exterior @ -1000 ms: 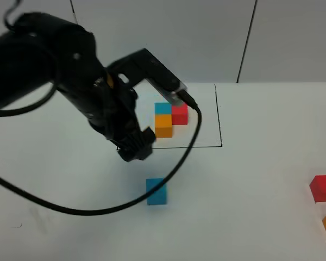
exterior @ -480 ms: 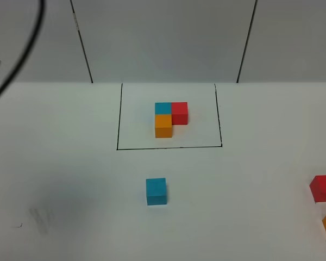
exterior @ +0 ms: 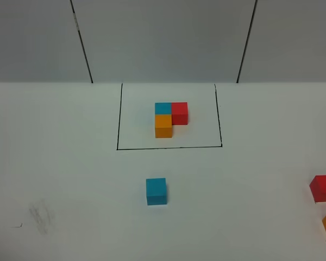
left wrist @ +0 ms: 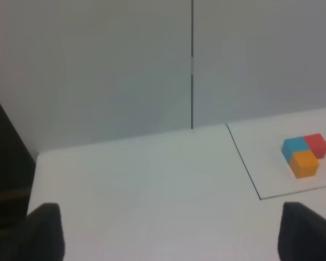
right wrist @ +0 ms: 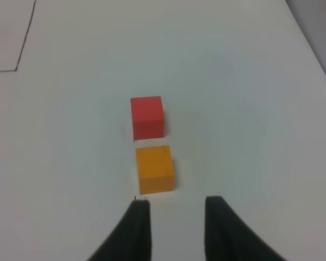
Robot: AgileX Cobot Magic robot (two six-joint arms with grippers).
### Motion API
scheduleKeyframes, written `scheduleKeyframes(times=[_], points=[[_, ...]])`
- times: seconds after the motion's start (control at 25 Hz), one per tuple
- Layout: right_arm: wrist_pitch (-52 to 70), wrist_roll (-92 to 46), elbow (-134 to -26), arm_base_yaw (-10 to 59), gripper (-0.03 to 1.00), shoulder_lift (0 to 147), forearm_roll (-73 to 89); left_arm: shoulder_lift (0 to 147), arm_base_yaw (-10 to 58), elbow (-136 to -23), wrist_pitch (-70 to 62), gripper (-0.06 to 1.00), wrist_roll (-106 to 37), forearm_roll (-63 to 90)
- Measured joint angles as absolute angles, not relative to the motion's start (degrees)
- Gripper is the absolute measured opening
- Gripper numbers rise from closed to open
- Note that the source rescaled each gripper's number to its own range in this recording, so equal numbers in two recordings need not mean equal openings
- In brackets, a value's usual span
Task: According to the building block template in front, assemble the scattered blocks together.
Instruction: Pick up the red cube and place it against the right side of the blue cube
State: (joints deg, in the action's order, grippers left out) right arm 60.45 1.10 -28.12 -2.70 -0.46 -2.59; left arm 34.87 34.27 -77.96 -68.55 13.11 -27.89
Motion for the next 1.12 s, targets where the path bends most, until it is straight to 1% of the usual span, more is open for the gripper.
scheduleKeyframes(times=[0.16, 0.44, 0.56, 0.72, 1.12], points=[[60.4, 1.0, -28.1, -2.7, 0.00, -0.5, -2.6, 23.9, 34.3, -68.2, -68.6, 0.68, 9.6, -19.2], [60.4, 1.0, -28.1, -2.7, 0.00, -0.5, -2.5, 7.3, 34.1, -51.3, -68.6, 0.51, 9.1, -7.4], [60.4, 1.0, -28.1, -2.7, 0.00, -0.5, -2.5, 1.6, 32.7, -45.5, -65.9, 0.48, 9.8, -3.9], [60.4, 1.0, -28.1, -2.7, 0.00, -0.5, -2.5, -0.3, 27.8, -40.7, -63.2, 0.47, 7.4, -2.1], [60.4, 1.0, -28.1, -2.7, 0.00, -0.5, -2.5, -0.3, 10.4, -33.9, -64.1, 0.46, 3.3, -0.8]])
